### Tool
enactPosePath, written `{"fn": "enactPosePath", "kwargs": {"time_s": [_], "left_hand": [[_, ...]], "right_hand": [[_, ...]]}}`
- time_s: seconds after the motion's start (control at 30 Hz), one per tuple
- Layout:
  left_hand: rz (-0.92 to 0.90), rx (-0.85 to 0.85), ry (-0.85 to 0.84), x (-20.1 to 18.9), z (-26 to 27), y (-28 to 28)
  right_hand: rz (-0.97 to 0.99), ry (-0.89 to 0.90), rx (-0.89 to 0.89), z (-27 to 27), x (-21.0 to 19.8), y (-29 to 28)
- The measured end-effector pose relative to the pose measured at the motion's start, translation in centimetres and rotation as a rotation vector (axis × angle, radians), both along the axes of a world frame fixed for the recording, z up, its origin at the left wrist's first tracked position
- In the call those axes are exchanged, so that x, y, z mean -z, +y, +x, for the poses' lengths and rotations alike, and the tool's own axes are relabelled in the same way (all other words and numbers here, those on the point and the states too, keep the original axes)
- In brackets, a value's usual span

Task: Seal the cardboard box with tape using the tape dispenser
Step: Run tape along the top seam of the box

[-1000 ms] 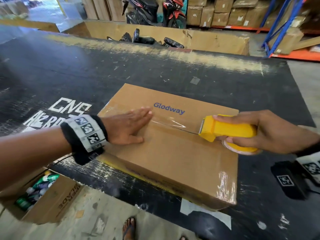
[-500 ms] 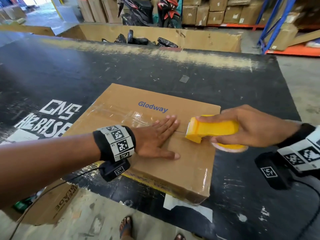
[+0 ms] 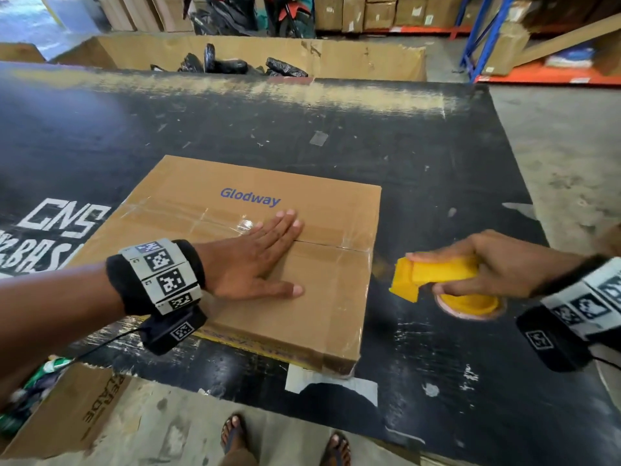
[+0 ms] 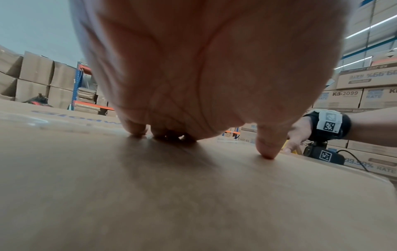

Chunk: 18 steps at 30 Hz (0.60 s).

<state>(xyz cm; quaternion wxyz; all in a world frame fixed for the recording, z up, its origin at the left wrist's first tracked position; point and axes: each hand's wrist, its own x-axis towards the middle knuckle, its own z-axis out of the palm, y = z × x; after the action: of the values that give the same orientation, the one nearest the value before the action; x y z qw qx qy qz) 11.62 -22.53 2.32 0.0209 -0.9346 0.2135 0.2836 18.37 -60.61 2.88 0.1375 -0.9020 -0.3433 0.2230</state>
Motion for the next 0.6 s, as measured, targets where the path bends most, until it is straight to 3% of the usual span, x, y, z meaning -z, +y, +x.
{"fn": "enactPosePath", "kwargs": {"time_s": [0.1, 0.2, 0.27, 0.37, 0.47, 0.6], "left_hand": [[0.009, -0.005, 0.003, 0.0, 0.1, 0.0], [0.050, -0.008, -0.026, -0.6, 0.2, -0.4], [0.026, 0.040, -0.098, -1.3, 0.5, -1.1], [-0.279, 0.216, -0.295, -2.4, 1.1, -4.0], [-0.501, 0.338, -0.270, -2.9, 2.7, -8.0], [-0.292, 0.526, -0.145, -2.0, 4.6, -11.8]], "right_hand": [[-0.077, 0.004, 0.004, 1.3, 1.1, 2.5], [-0.308, -0.031, 0.023, 1.2, 2.3, 2.8], [-0.298, 0.020, 0.090, 0.5, 3.8, 1.3], [-0.029, 0.082, 0.281, -0.8, 4.3, -1.2], [0.299, 0.055, 0.467, -3.4, 3.2, -2.2], [0.670, -0.020, 0.635, -8.3, 2.3, -1.9]]}}
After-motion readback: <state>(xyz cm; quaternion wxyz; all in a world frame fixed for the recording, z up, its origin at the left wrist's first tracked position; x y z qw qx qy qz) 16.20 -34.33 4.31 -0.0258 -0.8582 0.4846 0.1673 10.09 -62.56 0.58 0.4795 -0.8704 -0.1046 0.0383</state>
